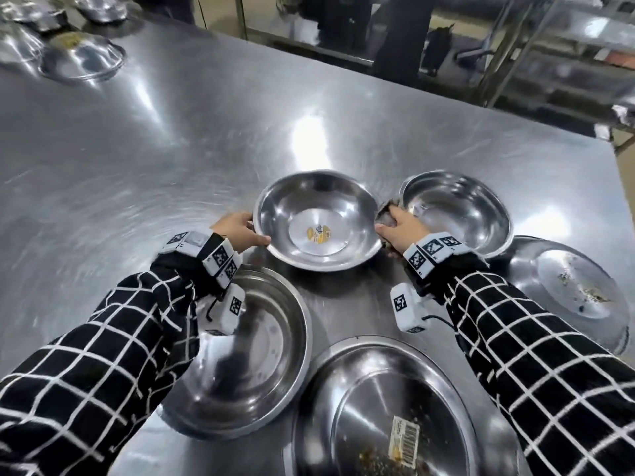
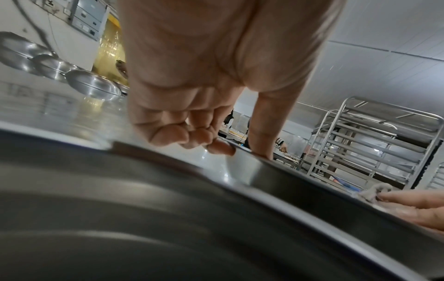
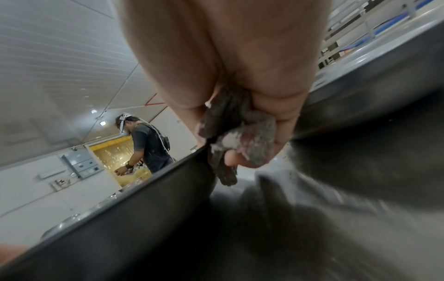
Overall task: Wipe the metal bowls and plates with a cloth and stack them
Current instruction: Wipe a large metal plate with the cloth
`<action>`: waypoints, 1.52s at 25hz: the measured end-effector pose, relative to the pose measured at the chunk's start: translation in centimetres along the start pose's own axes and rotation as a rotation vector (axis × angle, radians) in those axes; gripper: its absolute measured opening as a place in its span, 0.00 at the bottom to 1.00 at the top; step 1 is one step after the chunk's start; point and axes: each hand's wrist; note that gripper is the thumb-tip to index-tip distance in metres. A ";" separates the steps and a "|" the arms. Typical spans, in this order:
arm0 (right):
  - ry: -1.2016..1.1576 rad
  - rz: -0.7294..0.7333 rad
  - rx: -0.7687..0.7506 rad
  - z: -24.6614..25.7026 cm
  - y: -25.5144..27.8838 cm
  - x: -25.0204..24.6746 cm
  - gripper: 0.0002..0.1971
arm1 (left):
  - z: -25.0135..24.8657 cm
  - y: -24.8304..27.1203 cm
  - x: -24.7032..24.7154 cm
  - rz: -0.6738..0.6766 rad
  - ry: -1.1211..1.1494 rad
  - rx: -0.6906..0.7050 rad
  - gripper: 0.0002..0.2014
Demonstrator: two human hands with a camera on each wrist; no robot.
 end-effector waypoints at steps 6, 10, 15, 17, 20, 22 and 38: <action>0.121 0.036 0.029 0.2 0.3 0.1 0.18 | 0.1 0.8 -0.1 0.018 -0.069 -0.048 0.17; -0.064 -0.059 0.084 0.0 2.6 -1.7 0.18 | -1.8 3.8 -0.8 -0.016 -0.255 -0.020 0.20; -0.634 -0.245 0.211 -2.8 9.4 -6.2 0.14 | -5.7 8.7 0.4 0.032 -0.102 0.210 0.32; -0.752 -0.306 0.249 -5.0 12.2 -8.5 0.10 | -8.2 10.8 2.2 0.100 -0.091 0.294 0.32; -0.747 -0.423 0.341 -9.0 15.9 -11.8 0.10 | -11.6 13.3 5.5 0.170 -0.137 0.385 0.30; -0.685 -0.483 0.401 -13.3 17.3 -13.9 0.09 | -14.0 14.0 8.3 0.257 -0.162 0.404 0.31; -0.155 -0.232 0.488 -28.2 10.8 -23.0 0.14 | -26.9 10.0 28.4 0.389 -0.269 0.120 0.32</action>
Point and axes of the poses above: each hand's wrist, its own y-axis away from the middle knuckle, its own x-axis out of the palm, z = x × y, and after that the axes turned 8 degrees about -z, right-handed
